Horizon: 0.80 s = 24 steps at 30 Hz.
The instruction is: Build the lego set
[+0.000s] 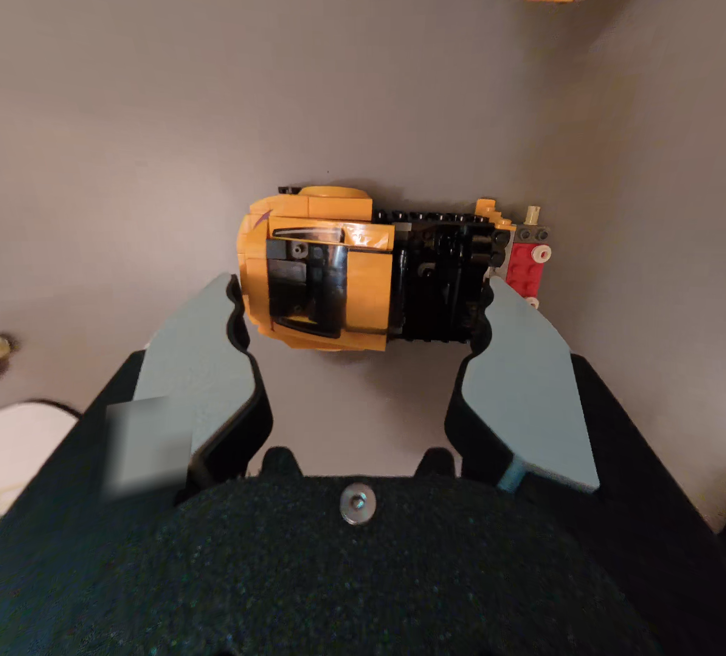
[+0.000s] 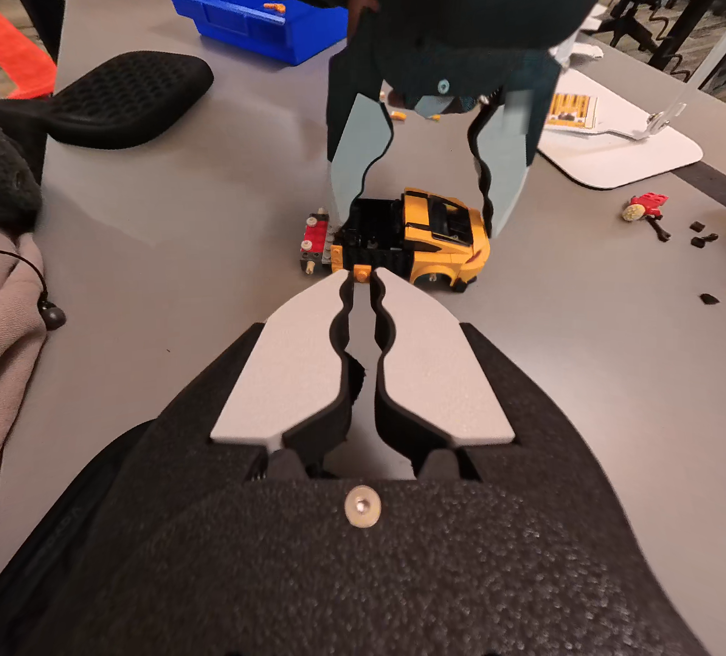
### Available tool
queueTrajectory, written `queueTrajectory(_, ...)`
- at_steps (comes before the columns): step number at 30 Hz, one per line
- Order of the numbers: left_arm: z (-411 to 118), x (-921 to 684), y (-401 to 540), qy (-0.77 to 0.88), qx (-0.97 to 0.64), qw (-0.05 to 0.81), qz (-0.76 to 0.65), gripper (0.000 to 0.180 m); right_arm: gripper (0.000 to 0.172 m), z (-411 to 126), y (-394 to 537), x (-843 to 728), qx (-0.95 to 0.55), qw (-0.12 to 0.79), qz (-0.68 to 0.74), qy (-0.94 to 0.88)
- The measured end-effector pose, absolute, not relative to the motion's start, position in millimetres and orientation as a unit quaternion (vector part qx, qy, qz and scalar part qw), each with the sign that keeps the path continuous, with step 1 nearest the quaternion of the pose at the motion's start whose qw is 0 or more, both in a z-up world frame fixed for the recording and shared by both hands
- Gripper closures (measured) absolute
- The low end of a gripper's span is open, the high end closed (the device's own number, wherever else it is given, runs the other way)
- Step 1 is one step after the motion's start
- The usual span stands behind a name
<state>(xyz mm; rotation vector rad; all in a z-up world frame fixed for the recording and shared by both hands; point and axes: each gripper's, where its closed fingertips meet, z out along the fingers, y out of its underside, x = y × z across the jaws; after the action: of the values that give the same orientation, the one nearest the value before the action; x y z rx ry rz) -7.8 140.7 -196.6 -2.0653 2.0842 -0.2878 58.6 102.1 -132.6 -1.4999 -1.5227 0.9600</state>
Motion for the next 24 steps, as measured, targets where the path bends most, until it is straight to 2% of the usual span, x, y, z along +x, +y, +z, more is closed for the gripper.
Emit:
queueTrajectory(9, -189.9, -34.7, 108.4, 0.636, -0.752, 0.111, -0.131, 0.064, 0.164, -134.6, 103.1, 58.9, -0.594, 0.388, 0.370, -0.600)
queueTrajectory(13, -173.6, -61.8, 92.3, 0.618, -0.768, 0.064, -0.158, 0.080, 0.164, -136.2, 104.0, 59.2, -0.596, 0.387, 0.365, -0.601)
queueTrajectory(17, -164.9, -68.2, 110.9, 0.685, -0.713, 0.116, -0.096, 0.083, 0.164, -136.4, 103.2, 58.4, -0.594, 0.385, 0.367, -0.604)
queueTrajectory(24, -174.8, -66.8, 151.9, 0.874, -0.458, 0.081, 0.143, 0.067, 0.164, -135.3, 101.6, 58.4, -0.587, 0.383, 0.370, -0.609)
